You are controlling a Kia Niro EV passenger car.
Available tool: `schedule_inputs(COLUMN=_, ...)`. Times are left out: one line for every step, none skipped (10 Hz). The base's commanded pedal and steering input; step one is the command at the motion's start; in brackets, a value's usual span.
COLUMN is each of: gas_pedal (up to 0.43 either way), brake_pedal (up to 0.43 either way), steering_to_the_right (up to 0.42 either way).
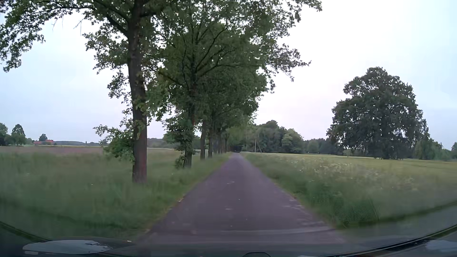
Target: Follow the waypoints while adhering to traffic rules and regulations
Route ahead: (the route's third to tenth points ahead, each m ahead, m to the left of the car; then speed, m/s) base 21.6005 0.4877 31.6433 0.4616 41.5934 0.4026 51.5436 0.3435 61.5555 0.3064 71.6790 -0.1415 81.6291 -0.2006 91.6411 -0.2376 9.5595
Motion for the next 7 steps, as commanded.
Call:
schedule_inputs(gas_pedal=0.209, brake_pedal=0.000, steering_to_the_right=0.007)
schedule_inputs(gas_pedal=0.209, brake_pedal=0.000, steering_to_the_right=0.006)
schedule_inputs(gas_pedal=0.209, brake_pedal=0.000, steering_to_the_right=0.004)
schedule_inputs(gas_pedal=0.209, brake_pedal=0.000, steering_to_the_right=0.004)
schedule_inputs(gas_pedal=0.209, brake_pedal=0.000, steering_to_the_right=0.004)
schedule_inputs(gas_pedal=0.209, brake_pedal=0.000, steering_to_the_right=0.004)
schedule_inputs(gas_pedal=0.209, brake_pedal=0.000, steering_to_the_right=0.004)
